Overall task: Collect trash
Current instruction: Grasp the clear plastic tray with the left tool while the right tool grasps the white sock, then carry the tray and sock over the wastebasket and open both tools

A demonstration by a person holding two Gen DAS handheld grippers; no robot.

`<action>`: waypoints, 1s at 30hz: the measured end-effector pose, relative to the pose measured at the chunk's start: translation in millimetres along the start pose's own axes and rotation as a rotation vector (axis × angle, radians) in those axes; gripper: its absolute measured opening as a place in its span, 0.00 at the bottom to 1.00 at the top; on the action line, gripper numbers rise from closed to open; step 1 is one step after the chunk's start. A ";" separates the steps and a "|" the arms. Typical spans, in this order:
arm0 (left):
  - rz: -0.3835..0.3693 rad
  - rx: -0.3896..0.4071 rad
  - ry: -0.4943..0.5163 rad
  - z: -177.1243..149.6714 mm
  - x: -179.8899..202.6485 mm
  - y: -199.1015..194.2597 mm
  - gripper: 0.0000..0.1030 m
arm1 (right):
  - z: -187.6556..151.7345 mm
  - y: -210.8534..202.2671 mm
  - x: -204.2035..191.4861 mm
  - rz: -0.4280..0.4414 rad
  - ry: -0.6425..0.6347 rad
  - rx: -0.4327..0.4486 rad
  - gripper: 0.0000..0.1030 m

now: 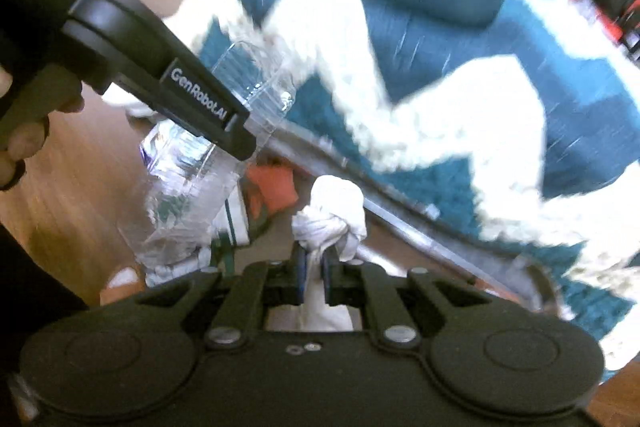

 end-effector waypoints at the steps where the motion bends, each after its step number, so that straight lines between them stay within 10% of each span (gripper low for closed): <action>1: 0.003 0.037 0.002 -2.7 2.5 -15.7 0.38 | 1.7 -15.9 -1.5 -0.011 -0.005 0.033 0.08; 18: 0.019 0.494 0.049 -22.0 36.8 -218.4 0.39 | 41.6 -217.3 -4.4 -0.148 -0.081 0.490 0.08; 30: 0.005 0.752 0.055 21.3 57.3 -335.5 0.39 | 110.8 -303.3 21.3 -0.216 -0.052 0.709 0.08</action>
Point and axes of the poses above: each gripper's, at about its wrist camera, not at the fingertips, and y roughly the way its jaws point, x to its right, z to its top, the point moved 1 cm from there along y, roughly the way its jaws point, and after that the axes turned 10 degrees about -x, right-handed, at the moved point
